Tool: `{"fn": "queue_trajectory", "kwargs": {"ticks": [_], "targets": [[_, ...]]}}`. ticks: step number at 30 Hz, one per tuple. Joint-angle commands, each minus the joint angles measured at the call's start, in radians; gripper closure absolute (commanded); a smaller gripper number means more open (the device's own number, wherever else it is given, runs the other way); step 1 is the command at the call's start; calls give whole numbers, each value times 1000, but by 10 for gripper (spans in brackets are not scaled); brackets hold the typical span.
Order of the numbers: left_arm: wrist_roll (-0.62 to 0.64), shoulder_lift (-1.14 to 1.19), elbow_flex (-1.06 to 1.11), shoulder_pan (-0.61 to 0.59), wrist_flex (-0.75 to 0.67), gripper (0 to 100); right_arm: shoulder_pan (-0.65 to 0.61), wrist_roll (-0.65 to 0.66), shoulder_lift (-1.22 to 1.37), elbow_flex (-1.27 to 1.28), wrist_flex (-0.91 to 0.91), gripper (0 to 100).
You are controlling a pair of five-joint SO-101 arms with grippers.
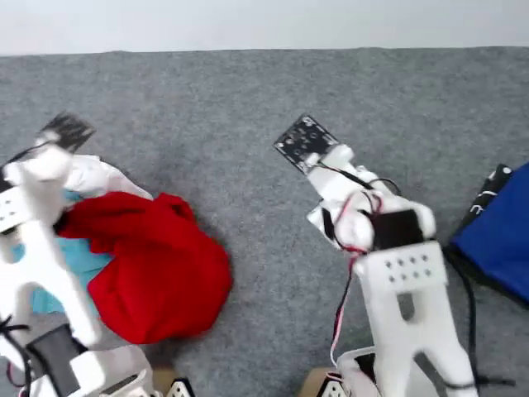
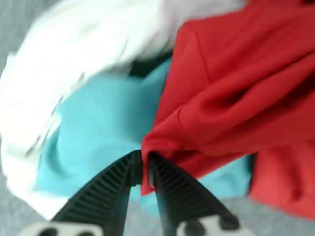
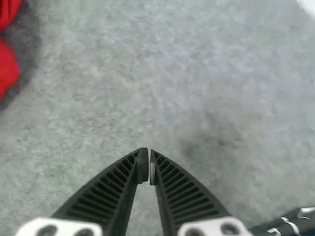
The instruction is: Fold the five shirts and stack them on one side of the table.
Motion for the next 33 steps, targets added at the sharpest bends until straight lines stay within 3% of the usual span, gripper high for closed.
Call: {"fn": "queue_trajectory", "kwargs": {"ticks": [1, 5, 9, 12, 17, 27, 33], "targets": [[-176, 0, -5, -180, -23, 997, -42, -31, 102, -114, -19, 984], [-327, 3, -5, -351, -37, 997, -107, -54, 265, -262, -19, 984], [-351, 9, 1, -431, -58, 997, -205, -61, 466, -419, -10, 983], [-348, 9, 2, -436, -51, 997, -289, -69, 615, -555, 31, 953], [-295, 9, 2, -434, -51, 997, -432, -69, 828, -827, 173, 806], [-292, 8, 96, -434, -58, 997, -687, -68, 1101, -1349, 466, 727], [-292, 8, 111, -434, -58, 997, -760, -66, 1171, -1493, 532, 714]]}}
